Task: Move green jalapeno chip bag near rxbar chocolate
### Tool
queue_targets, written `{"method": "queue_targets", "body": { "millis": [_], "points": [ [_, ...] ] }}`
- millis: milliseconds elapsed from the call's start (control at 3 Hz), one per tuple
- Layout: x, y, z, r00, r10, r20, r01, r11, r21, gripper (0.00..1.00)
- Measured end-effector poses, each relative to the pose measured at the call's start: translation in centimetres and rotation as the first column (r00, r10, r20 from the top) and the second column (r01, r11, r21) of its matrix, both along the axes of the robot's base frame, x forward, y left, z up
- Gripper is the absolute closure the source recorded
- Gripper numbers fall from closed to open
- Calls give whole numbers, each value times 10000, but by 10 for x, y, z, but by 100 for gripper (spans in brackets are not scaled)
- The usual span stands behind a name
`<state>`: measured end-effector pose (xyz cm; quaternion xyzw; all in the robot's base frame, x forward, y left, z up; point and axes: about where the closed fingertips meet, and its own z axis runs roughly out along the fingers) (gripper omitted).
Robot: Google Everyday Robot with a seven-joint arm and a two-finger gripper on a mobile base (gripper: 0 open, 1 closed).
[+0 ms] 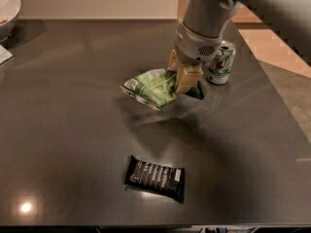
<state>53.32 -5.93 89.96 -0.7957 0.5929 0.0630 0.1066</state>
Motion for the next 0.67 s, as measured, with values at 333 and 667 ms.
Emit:
{"method": "queue_targets", "body": {
  "millis": [333, 667],
  "points": [
    [-36, -7, -4, 9992, 149, -368, -146, 9999, 80, 100],
    [-72, -13, -14, 9971, 398, -656, -398, 9992, 18, 82]
  ]
}}
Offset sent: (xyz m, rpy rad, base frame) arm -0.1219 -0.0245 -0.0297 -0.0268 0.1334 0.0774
